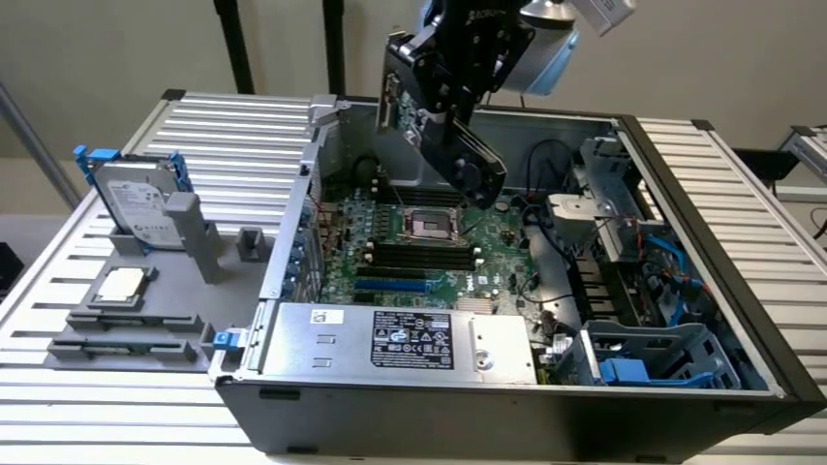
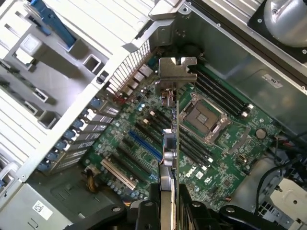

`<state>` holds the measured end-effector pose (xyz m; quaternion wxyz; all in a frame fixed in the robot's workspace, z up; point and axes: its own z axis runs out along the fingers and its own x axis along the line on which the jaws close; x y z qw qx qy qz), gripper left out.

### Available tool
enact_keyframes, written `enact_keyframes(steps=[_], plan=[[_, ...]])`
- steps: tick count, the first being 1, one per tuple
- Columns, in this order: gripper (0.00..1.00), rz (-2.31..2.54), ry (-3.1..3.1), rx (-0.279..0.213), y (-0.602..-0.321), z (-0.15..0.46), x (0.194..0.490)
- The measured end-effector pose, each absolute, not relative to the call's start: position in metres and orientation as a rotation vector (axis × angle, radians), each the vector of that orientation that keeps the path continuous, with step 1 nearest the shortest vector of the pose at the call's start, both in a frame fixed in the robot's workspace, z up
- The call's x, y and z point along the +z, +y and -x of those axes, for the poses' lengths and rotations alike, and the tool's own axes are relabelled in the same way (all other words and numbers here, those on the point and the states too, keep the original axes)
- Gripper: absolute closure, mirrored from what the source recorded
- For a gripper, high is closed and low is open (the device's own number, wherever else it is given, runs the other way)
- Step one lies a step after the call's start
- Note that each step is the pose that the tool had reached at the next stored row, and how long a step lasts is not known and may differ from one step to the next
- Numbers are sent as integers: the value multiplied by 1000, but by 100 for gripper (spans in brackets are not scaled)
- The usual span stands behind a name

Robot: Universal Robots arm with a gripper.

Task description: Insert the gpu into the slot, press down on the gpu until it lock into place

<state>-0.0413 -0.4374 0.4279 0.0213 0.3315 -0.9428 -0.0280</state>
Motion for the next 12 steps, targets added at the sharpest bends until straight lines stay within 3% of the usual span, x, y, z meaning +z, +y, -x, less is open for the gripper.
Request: enact_keyframes(steps=[12], plan=[[74,-1347,-2807,-68,-437,41,423]])
